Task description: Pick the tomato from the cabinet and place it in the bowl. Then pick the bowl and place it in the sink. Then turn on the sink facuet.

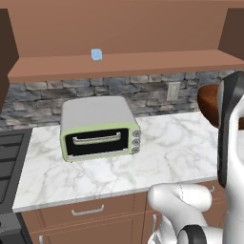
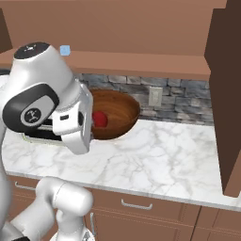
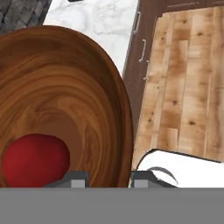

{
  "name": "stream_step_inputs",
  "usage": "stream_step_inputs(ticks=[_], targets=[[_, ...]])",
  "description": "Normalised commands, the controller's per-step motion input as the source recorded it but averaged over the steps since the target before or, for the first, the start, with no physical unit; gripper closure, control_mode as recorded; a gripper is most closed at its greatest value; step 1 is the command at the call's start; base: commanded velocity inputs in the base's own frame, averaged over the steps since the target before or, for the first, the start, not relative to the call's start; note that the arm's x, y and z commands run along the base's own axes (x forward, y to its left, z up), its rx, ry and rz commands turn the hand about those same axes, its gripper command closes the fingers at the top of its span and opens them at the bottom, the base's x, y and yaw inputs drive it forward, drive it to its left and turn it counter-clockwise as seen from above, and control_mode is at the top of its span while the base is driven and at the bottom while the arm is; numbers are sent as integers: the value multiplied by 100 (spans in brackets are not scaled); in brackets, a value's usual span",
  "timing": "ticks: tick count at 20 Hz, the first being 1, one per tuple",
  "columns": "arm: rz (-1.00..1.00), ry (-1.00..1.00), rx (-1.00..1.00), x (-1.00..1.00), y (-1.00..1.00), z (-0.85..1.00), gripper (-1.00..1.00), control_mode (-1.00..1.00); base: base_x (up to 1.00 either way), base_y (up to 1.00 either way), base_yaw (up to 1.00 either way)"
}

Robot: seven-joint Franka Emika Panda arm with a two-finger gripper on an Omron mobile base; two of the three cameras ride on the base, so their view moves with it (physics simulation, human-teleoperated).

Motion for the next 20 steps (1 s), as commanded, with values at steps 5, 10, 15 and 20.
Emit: stream_step_inputs(ticks=[5,10,15,20], targets=[[0,-19,8,-7,46,0,100,-100,0,0,0],[-4,-20,1,-19,16,0,100,-100,0,0,0],[-6,-10,0,-47,0,0,100,-100,0,0,0],[0,-1,0,-16,0,0,100,-100,0,0,0]])
